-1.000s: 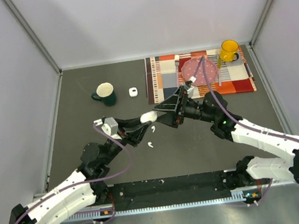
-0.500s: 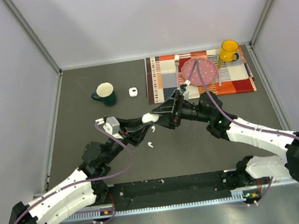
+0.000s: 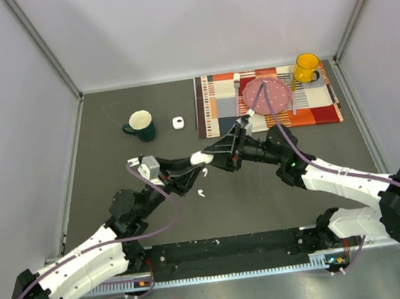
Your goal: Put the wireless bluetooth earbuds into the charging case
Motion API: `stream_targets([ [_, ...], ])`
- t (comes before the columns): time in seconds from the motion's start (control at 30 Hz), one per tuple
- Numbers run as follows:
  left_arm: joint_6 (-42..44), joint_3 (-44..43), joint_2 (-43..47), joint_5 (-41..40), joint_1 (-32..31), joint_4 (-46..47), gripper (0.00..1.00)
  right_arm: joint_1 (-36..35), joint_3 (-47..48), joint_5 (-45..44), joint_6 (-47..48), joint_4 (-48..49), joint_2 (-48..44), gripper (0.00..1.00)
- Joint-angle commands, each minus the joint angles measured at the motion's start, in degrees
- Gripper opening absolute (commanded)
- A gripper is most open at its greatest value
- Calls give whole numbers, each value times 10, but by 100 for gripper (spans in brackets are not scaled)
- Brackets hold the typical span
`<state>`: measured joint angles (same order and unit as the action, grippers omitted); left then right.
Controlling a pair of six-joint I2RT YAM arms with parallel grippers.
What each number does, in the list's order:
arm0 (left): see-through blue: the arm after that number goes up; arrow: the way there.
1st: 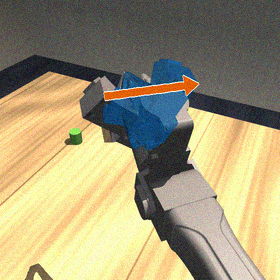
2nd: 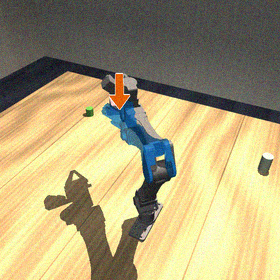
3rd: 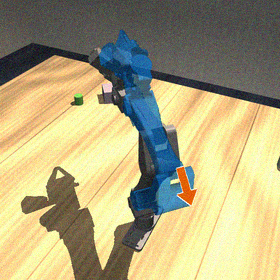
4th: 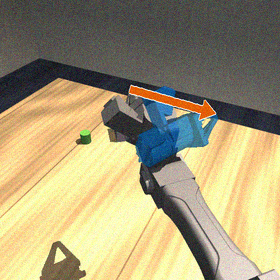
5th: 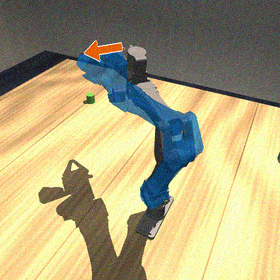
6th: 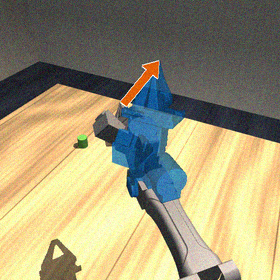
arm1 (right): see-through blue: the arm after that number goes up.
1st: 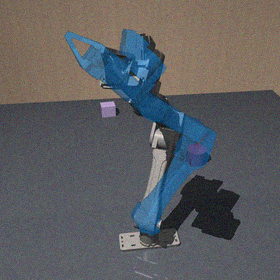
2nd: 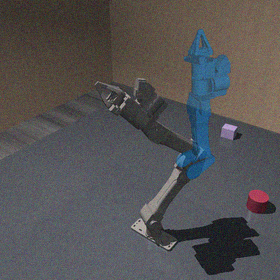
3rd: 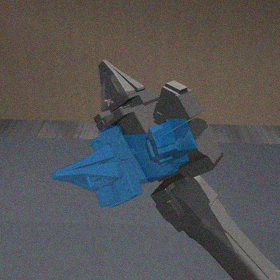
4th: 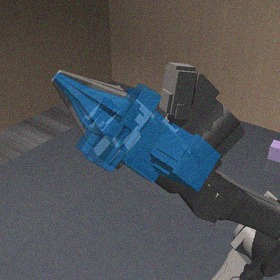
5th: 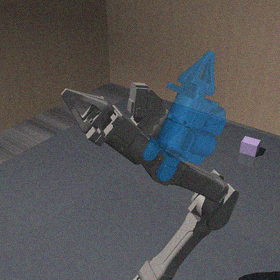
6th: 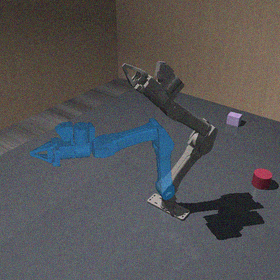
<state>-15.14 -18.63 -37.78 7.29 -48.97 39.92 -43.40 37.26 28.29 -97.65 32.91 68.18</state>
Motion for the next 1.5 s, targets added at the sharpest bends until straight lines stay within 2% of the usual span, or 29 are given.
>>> stream_targets([
  [0.0, -4, -10, -1, 7, -2, 24, 1, -9, -1, 10, -6, 38, 2, 26],
  [0.27, -25, -26, -13, 4, -2, -5, 30, -10, 19, 7, 40, -18, -9, 18],
  [0.5, -29, -27, -17, 1, -2, 1, 43, -13, 24, -6, 64, -43, -17, 14],
  [0.8, -38, -25, -22, 3, -2, 7, 43, -16, 9, -25, 56, -6, -22, 13],
  [0.9, -38, -23, -19, 4, -2, 6, 49, -16, 1, -39, 47, 9, -29, 12],
  [1.07, -32, -21, -15, 8, -2, 9, 51, -16, 0, -42, 43, 22, -29, 11],
  [1.47, -31, -4, -12, -10, -2, 56, 48, -16, -3, -30, 38, 16, -27, 11],
])
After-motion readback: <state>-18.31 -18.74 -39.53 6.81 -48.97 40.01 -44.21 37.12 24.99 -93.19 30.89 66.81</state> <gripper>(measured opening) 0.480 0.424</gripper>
